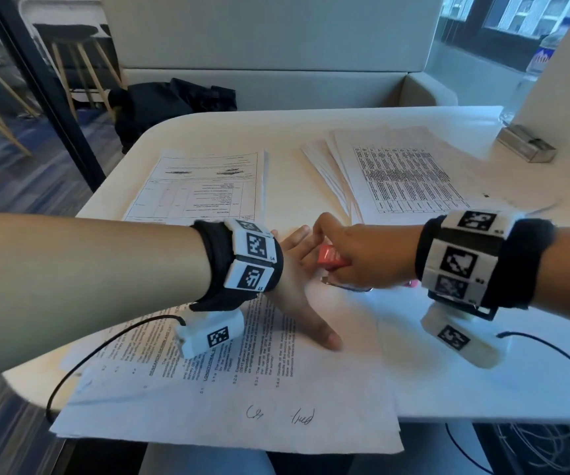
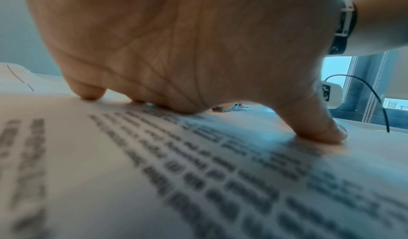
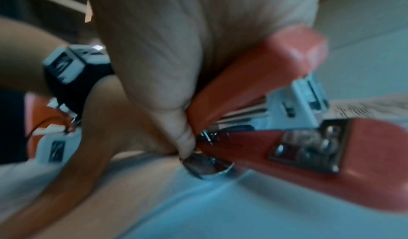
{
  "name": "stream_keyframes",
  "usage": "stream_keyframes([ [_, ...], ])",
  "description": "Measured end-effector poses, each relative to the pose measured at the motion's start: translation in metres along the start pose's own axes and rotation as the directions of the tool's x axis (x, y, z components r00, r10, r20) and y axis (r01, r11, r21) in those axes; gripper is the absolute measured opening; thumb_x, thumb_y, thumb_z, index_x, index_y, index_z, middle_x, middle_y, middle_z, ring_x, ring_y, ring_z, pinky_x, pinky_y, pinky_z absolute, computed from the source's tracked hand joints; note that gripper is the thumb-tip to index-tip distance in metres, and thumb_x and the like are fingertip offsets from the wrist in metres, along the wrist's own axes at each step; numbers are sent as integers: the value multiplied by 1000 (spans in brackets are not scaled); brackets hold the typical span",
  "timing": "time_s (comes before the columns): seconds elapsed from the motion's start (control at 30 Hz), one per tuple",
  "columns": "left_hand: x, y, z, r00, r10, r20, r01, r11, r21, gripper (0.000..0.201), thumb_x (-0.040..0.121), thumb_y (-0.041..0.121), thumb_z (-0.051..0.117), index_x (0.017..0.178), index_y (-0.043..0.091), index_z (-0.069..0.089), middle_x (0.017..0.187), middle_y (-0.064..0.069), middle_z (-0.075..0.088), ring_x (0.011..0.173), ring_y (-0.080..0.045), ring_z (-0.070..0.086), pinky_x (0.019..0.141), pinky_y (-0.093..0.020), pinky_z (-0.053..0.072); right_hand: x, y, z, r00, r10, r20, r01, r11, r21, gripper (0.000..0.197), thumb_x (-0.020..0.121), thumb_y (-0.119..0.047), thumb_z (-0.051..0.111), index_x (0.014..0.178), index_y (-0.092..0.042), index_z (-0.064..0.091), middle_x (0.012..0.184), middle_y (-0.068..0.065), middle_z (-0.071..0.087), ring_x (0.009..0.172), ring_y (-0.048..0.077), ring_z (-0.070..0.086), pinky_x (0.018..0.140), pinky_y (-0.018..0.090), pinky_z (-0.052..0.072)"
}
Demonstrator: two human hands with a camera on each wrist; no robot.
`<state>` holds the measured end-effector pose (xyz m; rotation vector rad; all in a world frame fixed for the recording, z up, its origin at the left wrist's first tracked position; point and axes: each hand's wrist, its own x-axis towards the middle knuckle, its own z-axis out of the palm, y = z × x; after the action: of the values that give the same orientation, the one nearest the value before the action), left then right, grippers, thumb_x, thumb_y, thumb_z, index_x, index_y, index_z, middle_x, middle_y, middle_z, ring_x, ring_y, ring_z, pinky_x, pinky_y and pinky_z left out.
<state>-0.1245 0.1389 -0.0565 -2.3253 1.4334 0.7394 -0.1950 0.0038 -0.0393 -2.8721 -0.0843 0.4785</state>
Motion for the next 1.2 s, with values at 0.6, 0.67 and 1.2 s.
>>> stream_keyframes([
  [0.6, 2, -6, -7, 1000, 6, -14, -7, 1000, -23, 141, 56, 84, 61, 146, 23, -29, 153, 2, -35, 140, -20, -33, 114, -50, -12, -7, -2, -13, 986, 167, 4, -167, 986, 25, 47, 79, -57, 66, 106, -24, 46, 87, -7, 60, 69, 5, 56, 59, 24, 43],
  [0.67, -2, -10, -14, 999, 2, -36, -3, 999, -40, 138, 58, 78, 66, 150, 20, -20, 157, -1, -25, 145, -21, -21, 118, -47, -2, -9, -3, -14, 985, 167, -53, -169, 985, -37, 45, 79, -58, 66, 101, -23, 49, 83, -8, 57, 69, 6, 54, 57, 25, 40],
  [1.2, -28, -9, -14, 939, 71, -337, -112, 988, -103, 24, 83, 28, 72, 106, 31, 72, 89, 17, 64, 91, -6, 57, 81, -26, 46, -25, -10, -8, 988, 76, -137, -112, 953, -282, 60, 76, -58, 69, 126, -30, 52, 114, -9, 60, 106, 16, 56, 85, 34, 49],
])
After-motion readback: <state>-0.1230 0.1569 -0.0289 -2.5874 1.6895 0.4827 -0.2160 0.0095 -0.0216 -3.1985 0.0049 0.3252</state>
